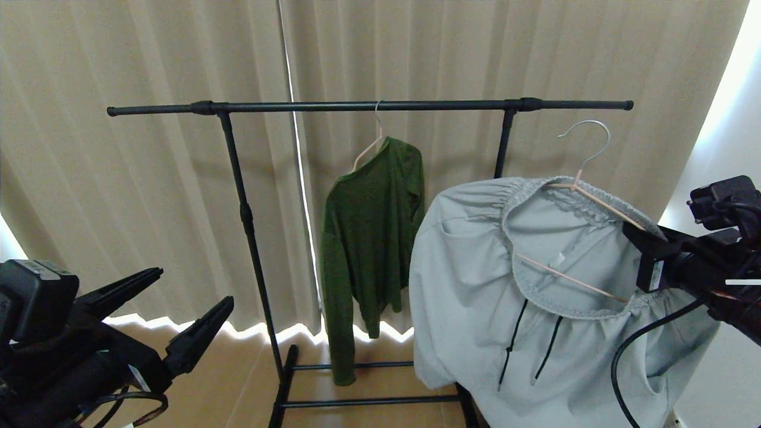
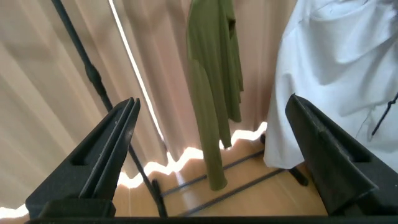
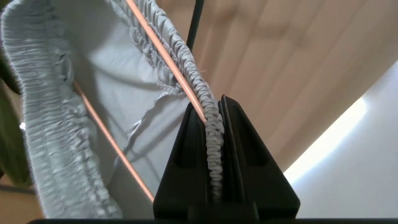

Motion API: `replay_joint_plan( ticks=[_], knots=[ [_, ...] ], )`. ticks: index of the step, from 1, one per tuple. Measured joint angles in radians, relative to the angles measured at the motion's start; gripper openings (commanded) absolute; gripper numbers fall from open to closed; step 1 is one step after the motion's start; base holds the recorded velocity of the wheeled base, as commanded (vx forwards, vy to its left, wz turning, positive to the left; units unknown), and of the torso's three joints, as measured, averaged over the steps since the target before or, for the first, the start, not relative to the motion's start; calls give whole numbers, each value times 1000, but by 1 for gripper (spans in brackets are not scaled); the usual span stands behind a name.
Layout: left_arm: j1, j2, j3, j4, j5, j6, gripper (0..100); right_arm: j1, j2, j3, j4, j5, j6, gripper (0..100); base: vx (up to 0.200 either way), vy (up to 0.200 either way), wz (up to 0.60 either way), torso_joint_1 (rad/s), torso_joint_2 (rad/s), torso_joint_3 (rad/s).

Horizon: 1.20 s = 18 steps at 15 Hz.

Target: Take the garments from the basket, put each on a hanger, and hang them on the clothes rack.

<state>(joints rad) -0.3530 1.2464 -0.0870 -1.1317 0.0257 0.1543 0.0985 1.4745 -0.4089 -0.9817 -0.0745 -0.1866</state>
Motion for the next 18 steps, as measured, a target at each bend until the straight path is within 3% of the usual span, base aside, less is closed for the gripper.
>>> replay_joint_plan(
  ticks=[11, 18],
  knots=[
    [0, 0, 16, 4, 1, 3, 100, -47, 4, 13, 2, 1, -2, 0, 200, 0, 0, 5, 1, 1],
    [0, 1, 21, 4, 1, 3, 100, -47, 6, 13, 9, 0, -3, 0, 0, 0, 0, 0, 0, 0]
  ],
)
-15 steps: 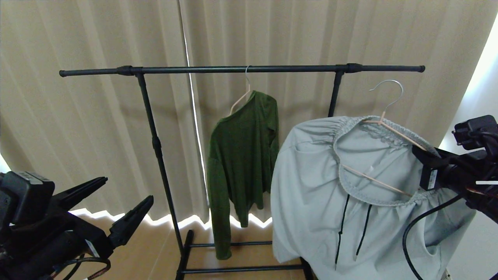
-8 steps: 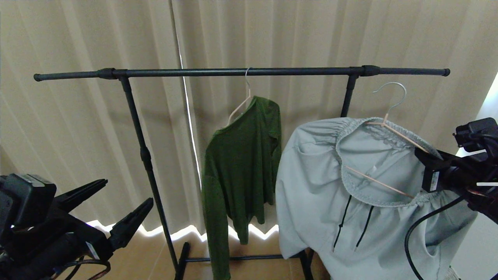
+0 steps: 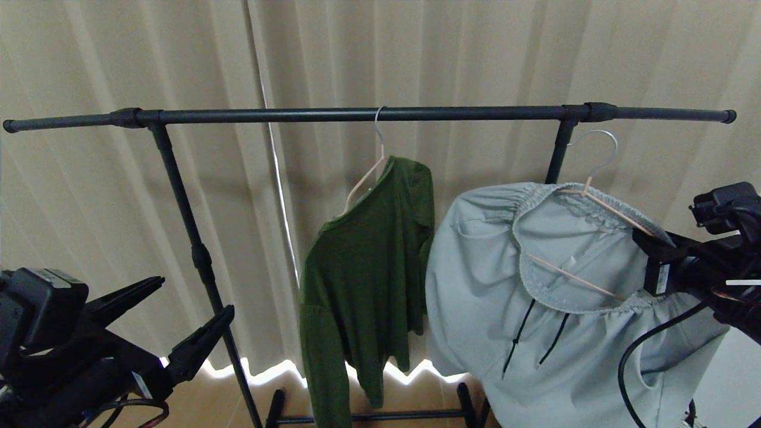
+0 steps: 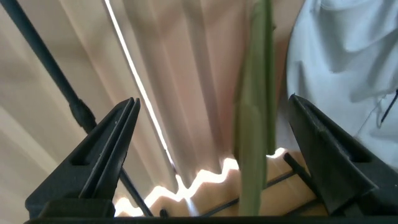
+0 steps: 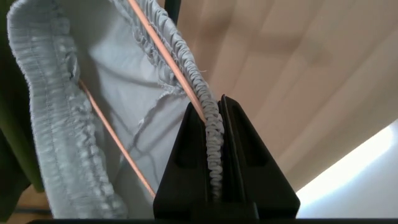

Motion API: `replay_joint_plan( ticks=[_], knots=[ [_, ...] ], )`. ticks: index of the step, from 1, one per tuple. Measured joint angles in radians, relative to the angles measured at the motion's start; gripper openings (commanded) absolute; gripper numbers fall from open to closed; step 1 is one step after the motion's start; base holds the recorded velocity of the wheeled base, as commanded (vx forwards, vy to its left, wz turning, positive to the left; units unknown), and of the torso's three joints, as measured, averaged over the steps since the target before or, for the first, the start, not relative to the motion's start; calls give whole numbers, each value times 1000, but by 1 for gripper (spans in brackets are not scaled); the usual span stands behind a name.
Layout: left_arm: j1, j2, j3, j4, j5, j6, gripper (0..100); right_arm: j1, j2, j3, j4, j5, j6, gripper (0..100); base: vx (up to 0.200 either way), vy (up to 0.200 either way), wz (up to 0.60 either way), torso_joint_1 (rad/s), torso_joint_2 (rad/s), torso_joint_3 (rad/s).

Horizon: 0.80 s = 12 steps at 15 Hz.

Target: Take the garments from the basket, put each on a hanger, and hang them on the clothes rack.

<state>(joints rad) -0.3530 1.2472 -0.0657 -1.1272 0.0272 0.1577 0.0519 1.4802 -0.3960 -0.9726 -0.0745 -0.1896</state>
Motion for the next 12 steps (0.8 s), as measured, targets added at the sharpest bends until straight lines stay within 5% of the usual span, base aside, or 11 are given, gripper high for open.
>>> replay_joint_plan(
  ticks=[4, 12],
  knots=[
    [0, 0, -4, 0, 0, -2, 100, 0, 34, -74, 7, -20, 0, 0, 0, 0, 0, 0, 0, 0],
    [32, 4, -10, 0, -1, 0, 100, 52, 198, -397, 102, -38, 0, 0, 0, 0, 0, 0, 0, 0]
  ],
)
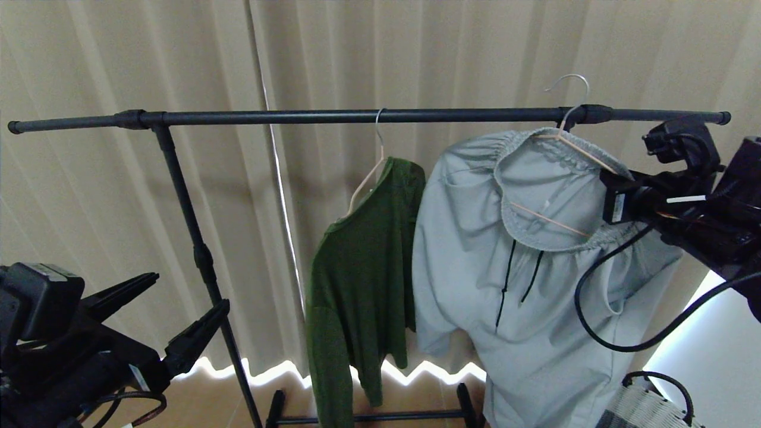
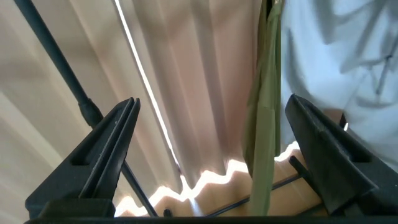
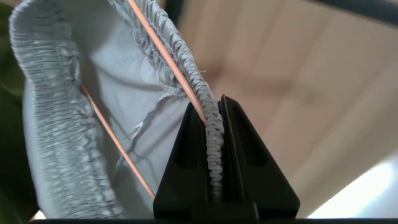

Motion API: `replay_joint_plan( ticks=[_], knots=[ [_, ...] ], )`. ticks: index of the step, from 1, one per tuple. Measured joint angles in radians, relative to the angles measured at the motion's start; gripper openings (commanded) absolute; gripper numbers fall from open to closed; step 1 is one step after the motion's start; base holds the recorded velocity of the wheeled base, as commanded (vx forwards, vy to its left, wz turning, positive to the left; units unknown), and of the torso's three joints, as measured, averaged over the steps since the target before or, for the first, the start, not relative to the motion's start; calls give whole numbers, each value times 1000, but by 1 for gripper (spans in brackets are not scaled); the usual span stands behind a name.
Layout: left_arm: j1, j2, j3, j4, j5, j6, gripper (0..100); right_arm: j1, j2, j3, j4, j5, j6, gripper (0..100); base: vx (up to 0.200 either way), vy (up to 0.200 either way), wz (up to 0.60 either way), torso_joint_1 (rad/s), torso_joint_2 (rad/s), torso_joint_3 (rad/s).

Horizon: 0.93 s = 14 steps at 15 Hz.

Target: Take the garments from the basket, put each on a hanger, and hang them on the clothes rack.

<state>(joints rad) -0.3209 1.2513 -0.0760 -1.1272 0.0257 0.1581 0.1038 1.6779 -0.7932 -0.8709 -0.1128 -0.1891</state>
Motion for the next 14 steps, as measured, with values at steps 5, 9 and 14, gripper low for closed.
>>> replay_joint_plan(
  ticks=[5, 9, 14],
  knots=[
    [-2, -2, 2, 0, 0, 1, 100, 42, 161, -134, 26, -31, 2, 0, 0, 0, 0, 0, 0, 0],
    [-3, 3, -2, 0, -1, 1, 100, 51, 219, -144, 6, -44, 1, 0, 0, 0, 0, 0, 0, 0],
    [-3, 12, -3, -2, -2, 1, 100, 64, 228, -140, 3, -44, 0, 100, 0, 0, 0, 0, 0, 0]
  ],
)
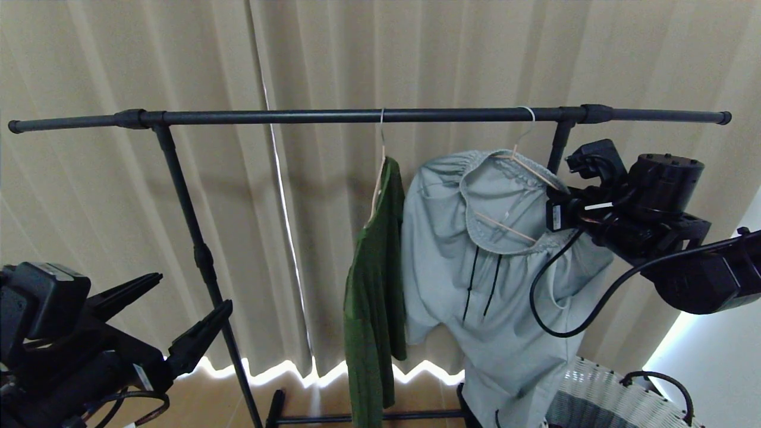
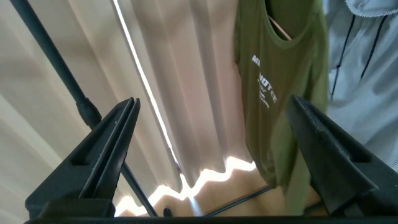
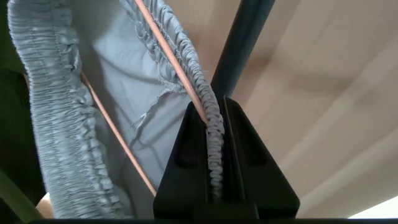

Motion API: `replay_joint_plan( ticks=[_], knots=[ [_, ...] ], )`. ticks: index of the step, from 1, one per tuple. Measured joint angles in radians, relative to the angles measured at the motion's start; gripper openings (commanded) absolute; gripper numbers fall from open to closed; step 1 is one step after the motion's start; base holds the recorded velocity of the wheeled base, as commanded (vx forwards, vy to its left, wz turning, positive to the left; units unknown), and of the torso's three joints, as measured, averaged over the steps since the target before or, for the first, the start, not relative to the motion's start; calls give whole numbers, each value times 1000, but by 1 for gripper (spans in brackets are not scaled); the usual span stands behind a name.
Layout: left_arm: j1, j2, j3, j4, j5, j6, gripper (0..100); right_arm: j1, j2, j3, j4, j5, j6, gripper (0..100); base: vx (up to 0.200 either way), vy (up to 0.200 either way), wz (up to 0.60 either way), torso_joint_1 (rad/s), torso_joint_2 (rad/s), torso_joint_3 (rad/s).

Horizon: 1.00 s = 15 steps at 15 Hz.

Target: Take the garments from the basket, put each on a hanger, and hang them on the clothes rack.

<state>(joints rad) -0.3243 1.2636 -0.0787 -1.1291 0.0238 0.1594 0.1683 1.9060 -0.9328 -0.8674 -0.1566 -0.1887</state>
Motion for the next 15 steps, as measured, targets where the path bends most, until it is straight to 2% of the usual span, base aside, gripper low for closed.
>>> replay_joint_plan(
  ticks=[3, 5, 6, 9, 15],
  knots=[
    [1, -1, 0, -1, 0, 0, 100, 1, -4, 7, -16, 0, 2, 100, 0, 0, 0, 0, 0, 0],
    [1, 0, -1, -1, 0, 0, 100, 1, -10, 23, -71, 6, 4, 100, 0, 0, 0, 0, 0, 0],
    [1, 1, -1, -1, 0, 0, 100, 1, -10, 43, -145, 10, 4, 100, 0, 0, 0, 0, 0, 0],
    [1, 4, 0, -1, 0, 0, 100, 1, -13, 114, -268, 40, 4, 100, 0, 0, 0, 0, 0, 0],
    [2, 5, -1, -1, 0, 0, 100, 36, -76, 253, -376, 106, 7, 100, 0, 0, 0, 0, 0, 0]
  ],
)
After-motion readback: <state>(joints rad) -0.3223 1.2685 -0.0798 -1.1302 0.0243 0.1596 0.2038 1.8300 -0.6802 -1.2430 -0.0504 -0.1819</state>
